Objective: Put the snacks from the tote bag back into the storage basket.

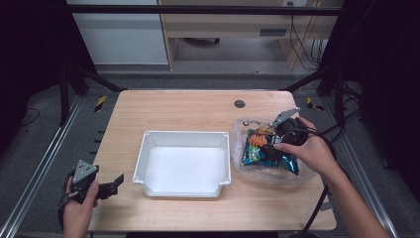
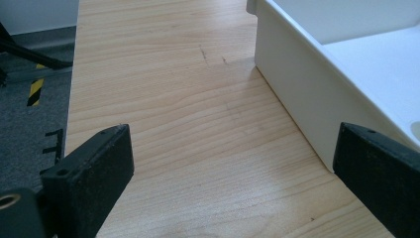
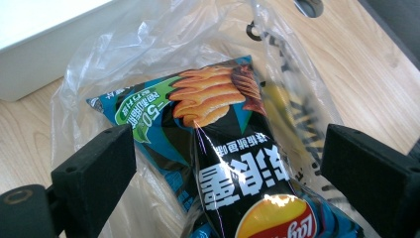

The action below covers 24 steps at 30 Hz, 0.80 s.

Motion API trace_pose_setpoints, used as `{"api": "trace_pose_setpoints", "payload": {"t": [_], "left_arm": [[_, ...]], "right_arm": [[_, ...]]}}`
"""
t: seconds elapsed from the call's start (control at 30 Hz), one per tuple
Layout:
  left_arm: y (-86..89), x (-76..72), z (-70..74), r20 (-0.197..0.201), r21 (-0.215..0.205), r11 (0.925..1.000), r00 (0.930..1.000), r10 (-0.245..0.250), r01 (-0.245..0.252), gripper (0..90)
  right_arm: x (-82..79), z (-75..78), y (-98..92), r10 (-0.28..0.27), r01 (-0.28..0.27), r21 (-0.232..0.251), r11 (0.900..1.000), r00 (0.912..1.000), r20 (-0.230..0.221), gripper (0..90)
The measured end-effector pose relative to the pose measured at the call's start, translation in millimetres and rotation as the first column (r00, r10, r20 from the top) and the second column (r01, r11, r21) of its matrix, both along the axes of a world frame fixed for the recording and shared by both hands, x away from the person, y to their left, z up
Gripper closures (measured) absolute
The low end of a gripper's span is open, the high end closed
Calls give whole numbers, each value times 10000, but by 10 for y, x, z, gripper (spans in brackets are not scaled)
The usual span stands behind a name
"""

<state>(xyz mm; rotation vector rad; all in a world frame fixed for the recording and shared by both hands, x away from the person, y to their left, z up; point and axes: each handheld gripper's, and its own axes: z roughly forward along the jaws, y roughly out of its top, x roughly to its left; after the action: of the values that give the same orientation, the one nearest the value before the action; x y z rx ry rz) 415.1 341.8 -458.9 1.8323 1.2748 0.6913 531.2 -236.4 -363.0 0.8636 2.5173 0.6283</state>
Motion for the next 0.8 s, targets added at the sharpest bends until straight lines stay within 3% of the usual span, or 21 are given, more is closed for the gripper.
{"api": "trace_pose_setpoints", "payload": {"t": [0.73, 0.8], "left_arm": [[-15, 13, -10, -93, 53, 10000, 9999, -74, 75, 22], [-16, 13, -11, -85, 56, 10000, 9999, -66, 66, 22]], "right_arm": [[203, -185, -107, 393, -403, -123, 9991, 9967, -714, 78], [230, -212, -130, 387, -395, -66, 9992, 9949, -927, 77]]}}
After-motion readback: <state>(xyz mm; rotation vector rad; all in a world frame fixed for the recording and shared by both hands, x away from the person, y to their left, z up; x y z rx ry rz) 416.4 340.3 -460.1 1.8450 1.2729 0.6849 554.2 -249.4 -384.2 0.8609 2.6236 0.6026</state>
